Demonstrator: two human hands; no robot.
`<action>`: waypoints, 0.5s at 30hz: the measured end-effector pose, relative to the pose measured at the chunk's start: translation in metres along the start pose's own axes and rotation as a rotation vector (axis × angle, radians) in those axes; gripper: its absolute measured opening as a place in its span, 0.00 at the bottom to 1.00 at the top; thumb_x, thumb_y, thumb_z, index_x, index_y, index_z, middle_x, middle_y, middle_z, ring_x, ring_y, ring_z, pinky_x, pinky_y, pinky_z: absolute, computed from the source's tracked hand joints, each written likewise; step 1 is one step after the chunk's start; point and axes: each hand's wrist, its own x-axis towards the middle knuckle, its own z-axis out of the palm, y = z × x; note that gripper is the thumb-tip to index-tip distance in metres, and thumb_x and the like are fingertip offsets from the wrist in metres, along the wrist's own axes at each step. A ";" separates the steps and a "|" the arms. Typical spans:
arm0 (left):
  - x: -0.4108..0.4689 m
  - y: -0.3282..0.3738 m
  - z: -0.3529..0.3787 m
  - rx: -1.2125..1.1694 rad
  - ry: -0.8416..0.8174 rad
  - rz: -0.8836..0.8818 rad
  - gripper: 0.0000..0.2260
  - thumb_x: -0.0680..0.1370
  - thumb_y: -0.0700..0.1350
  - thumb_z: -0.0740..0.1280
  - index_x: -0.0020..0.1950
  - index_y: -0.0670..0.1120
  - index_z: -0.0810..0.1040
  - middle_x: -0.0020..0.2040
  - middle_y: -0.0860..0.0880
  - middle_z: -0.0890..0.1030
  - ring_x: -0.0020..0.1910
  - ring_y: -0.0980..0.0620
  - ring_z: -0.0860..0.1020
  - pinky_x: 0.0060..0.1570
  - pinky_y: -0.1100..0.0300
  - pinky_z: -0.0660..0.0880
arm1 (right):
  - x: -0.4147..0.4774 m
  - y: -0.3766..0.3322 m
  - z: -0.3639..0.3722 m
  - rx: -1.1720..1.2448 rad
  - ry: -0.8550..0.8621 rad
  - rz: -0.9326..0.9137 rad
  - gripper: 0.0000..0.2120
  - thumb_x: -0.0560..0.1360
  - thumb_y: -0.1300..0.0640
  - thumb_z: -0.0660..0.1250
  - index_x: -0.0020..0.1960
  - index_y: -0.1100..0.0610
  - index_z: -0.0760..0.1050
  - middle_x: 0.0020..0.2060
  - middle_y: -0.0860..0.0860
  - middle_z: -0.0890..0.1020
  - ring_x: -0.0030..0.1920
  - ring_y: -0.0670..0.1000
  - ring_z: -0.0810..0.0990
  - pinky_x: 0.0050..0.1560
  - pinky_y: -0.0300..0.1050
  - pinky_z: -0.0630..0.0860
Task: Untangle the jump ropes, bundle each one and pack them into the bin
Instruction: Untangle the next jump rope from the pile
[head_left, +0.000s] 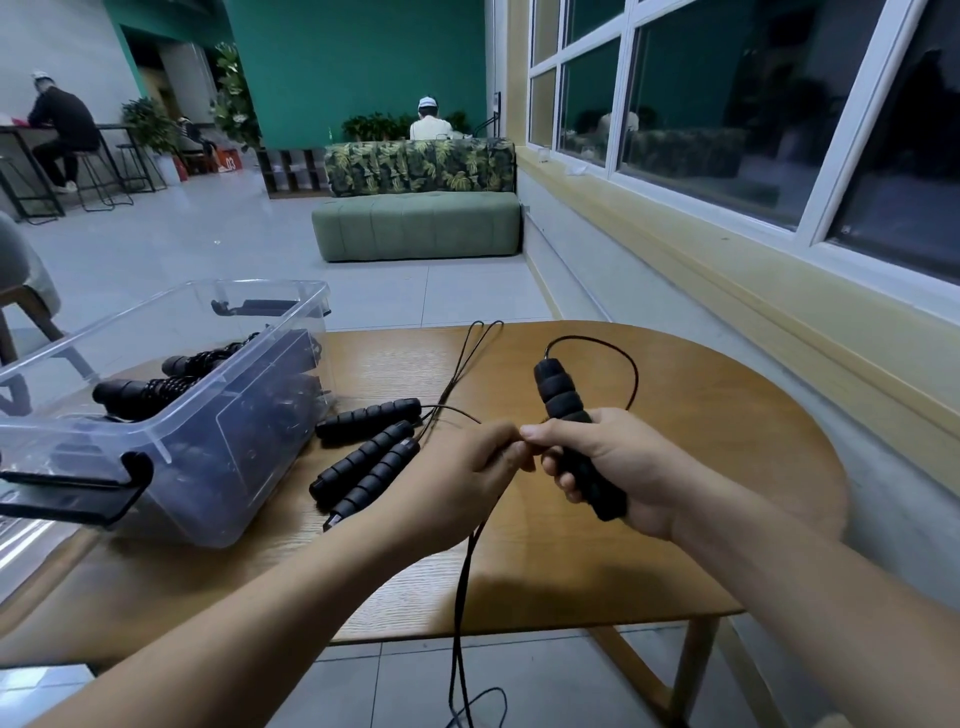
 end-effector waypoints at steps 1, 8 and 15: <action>0.000 0.000 0.000 0.004 0.014 0.003 0.11 0.86 0.48 0.64 0.44 0.57 0.76 0.32 0.59 0.77 0.30 0.59 0.74 0.35 0.53 0.73 | -0.001 0.001 0.001 -0.010 -0.001 0.003 0.09 0.79 0.54 0.76 0.50 0.60 0.81 0.36 0.53 0.80 0.32 0.47 0.74 0.34 0.40 0.72; 0.000 0.005 0.008 -0.036 -0.092 0.014 0.07 0.86 0.49 0.64 0.50 0.53 0.78 0.30 0.59 0.77 0.28 0.58 0.75 0.34 0.52 0.75 | 0.001 0.005 -0.003 0.021 0.076 -0.021 0.09 0.79 0.59 0.75 0.54 0.62 0.79 0.35 0.55 0.79 0.31 0.49 0.74 0.33 0.40 0.73; 0.001 0.006 0.007 -0.110 -0.122 -0.028 0.09 0.86 0.50 0.66 0.47 0.50 0.80 0.30 0.50 0.81 0.28 0.53 0.80 0.33 0.59 0.74 | 0.004 -0.006 -0.025 0.117 0.228 -0.080 0.08 0.77 0.61 0.76 0.52 0.59 0.79 0.36 0.52 0.80 0.31 0.47 0.74 0.32 0.39 0.74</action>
